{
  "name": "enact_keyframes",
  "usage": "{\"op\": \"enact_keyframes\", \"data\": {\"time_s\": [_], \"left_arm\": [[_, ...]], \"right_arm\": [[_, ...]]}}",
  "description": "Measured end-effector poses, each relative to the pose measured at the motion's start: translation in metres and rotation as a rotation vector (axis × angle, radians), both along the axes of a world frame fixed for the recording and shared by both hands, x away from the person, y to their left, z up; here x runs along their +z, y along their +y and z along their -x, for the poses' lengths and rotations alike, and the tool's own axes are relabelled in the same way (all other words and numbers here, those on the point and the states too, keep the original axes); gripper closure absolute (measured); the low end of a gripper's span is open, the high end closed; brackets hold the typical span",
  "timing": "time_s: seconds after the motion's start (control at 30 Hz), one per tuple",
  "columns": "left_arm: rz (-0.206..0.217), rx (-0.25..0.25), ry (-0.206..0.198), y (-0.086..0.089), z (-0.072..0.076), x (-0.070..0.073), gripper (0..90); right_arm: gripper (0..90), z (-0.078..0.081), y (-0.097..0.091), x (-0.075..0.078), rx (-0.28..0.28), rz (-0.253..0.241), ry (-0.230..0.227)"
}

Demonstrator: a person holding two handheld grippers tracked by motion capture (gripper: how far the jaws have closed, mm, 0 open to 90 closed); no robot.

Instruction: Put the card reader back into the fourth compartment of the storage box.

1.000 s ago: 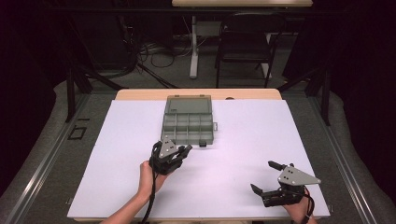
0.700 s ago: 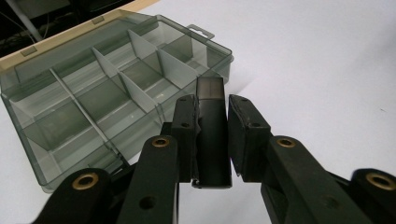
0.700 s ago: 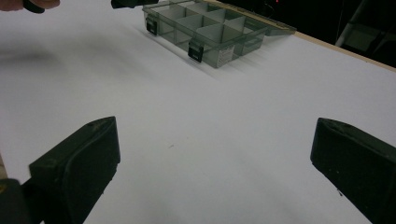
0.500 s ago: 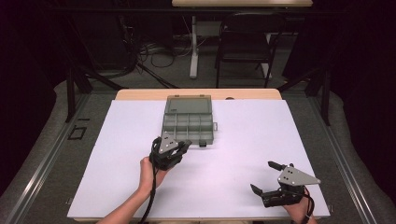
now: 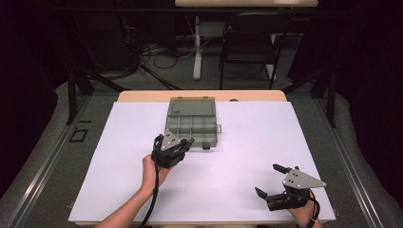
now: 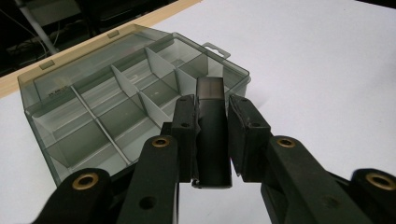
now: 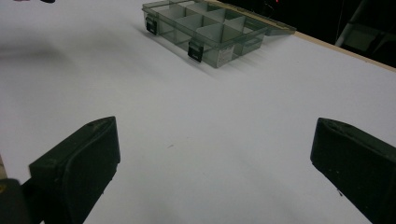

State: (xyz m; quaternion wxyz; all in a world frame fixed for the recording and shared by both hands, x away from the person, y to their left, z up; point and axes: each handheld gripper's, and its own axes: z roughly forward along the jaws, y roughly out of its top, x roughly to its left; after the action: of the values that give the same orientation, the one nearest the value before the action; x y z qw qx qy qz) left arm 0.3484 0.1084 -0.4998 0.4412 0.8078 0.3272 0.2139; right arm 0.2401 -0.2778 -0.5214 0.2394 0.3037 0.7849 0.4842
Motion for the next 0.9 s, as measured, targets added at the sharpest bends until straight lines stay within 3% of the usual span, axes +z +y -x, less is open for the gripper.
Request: {"op": "enact_keyframes", "data": {"time_s": [0.9], "left_arm": [[0.017, 0.024, -0.021, -0.004, -0.026, 0.01, 73.8]], "right_arm": [[0.9, -0.001, 0.001, -0.001, -0.001, -0.003, 0.001]]}}
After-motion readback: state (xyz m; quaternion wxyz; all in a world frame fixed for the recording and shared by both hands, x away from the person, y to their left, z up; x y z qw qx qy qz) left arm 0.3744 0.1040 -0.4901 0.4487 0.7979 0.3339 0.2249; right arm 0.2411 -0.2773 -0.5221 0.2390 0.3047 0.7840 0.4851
